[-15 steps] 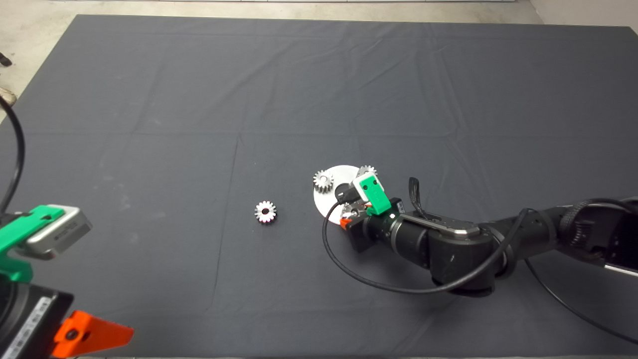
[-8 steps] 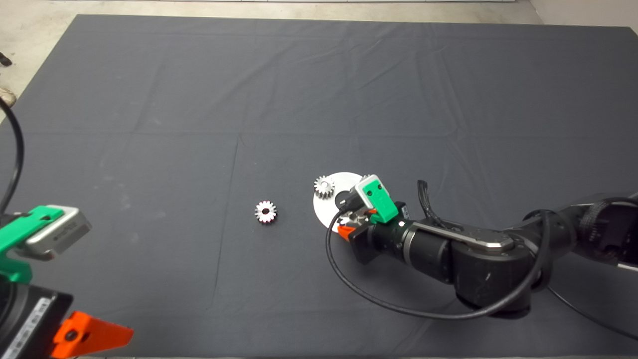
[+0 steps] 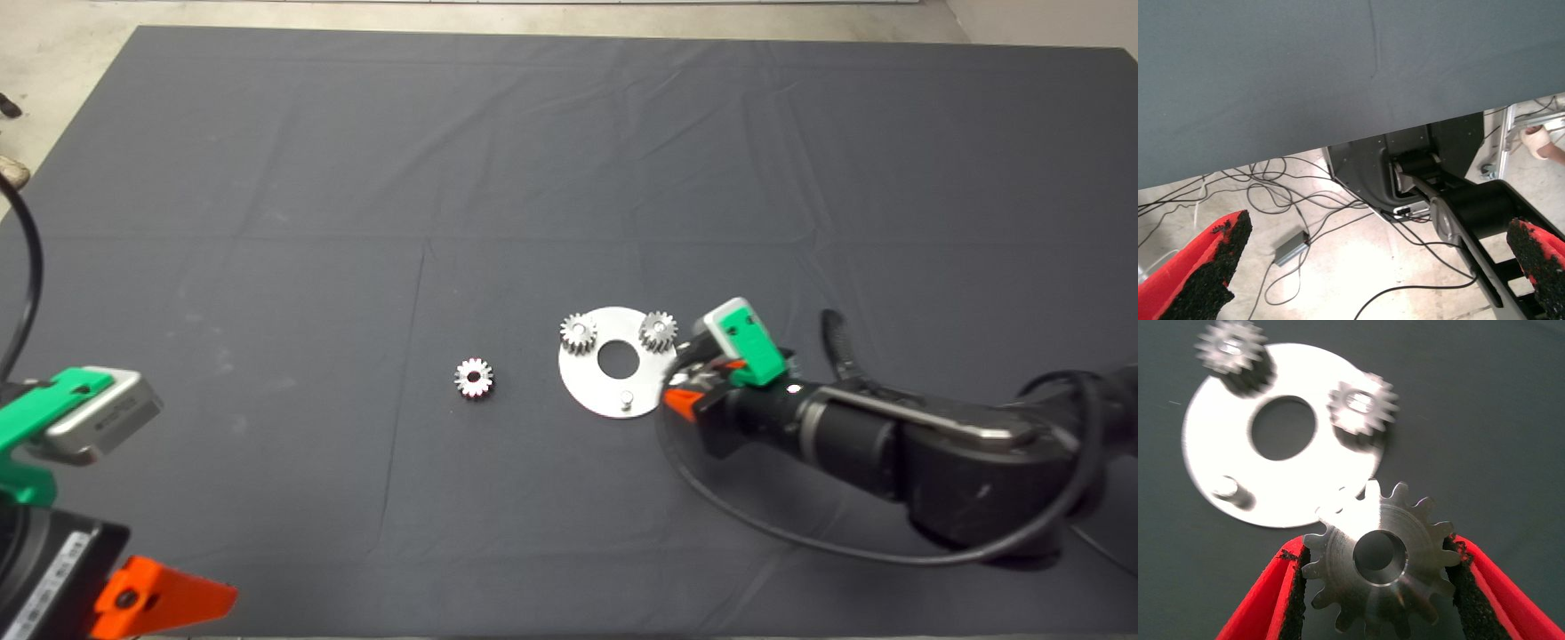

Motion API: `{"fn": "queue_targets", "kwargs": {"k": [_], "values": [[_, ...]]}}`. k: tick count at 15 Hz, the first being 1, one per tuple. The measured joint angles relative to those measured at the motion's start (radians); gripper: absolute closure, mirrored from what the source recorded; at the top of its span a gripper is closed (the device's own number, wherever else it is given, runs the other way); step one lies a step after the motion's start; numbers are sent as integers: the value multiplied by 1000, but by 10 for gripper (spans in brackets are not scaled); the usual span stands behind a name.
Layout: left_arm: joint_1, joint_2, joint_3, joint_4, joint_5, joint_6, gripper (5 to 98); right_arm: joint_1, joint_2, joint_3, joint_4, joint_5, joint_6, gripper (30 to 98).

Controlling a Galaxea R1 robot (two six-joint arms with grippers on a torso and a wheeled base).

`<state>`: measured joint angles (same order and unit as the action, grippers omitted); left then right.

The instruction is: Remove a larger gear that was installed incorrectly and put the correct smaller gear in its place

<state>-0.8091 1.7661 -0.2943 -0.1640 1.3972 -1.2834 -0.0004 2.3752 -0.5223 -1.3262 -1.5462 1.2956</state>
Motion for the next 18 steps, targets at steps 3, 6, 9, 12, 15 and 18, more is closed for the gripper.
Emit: {"fn": "queue_targets", "kwargs": {"k": [3,6,9,12,15,18], "values": [[0,1,0,0,16,-12,54,0,-89,18,16,3,0,791],[0,-1,0,0,17,-12,54,-3,-143,24,16,7,0,791],[0,-1,0,0,17,-12,54,-26,-164,24,18,4,0,791],[0,-1,0,0,24,-12,54,-30,-150,10,17,8,15,791],[0,-2,0,0,25,-12,54,-58,-123,-18,14,8,48,791],[0,-1,0,0,25,-12,54,-67,-101,-45,5,9,76,791]]}}
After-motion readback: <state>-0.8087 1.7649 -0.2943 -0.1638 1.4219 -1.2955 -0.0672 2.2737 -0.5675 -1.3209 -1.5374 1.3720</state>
